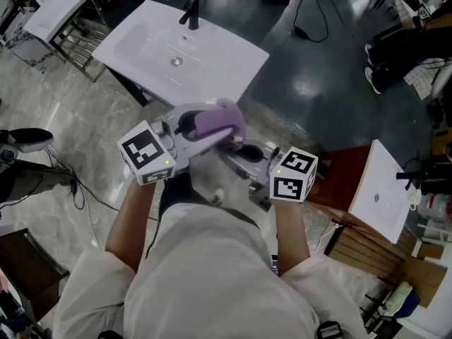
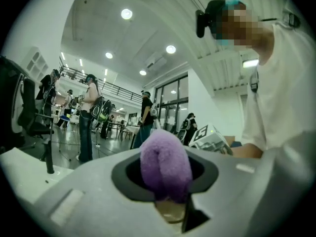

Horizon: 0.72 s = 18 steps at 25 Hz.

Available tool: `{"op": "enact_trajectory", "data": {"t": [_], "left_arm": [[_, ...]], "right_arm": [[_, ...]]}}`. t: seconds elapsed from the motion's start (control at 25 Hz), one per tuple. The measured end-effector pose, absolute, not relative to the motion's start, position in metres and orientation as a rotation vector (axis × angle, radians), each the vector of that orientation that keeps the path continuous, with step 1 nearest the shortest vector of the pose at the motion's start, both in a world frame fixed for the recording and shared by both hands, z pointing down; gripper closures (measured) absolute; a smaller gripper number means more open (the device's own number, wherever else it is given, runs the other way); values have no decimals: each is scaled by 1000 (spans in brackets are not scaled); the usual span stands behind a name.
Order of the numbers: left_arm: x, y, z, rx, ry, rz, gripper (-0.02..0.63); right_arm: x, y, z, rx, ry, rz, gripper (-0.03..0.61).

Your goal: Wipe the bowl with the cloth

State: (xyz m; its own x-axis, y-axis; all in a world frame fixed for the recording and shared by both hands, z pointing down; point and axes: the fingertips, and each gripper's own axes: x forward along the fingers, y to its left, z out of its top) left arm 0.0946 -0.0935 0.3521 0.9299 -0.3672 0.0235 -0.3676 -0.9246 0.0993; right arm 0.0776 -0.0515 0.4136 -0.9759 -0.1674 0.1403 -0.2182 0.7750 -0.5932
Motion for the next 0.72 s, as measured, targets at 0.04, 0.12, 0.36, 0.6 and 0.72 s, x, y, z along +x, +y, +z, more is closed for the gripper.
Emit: {"op": "enact_trajectory", "data": {"t": [0.04,0.12,0.36,0.6,0.72], "left_arm": [[97,-97,351,2983,-573,0,497],[100,-105,348,2975,-585,-9,497],[95,-119,343,2926,-609,-49,497],[70,-134,351,2880,-629,-56,498],[62,-140,356,2860,-623,-53,499]], "right_arm": [[82,-49,410,287,-2894,967,563],[88,-44,402,231,-2909,941,561],[91,-33,380,94,-2943,944,557],[77,-28,365,-32,-2951,945,554],[75,-28,354,-78,-2983,949,554]]}}
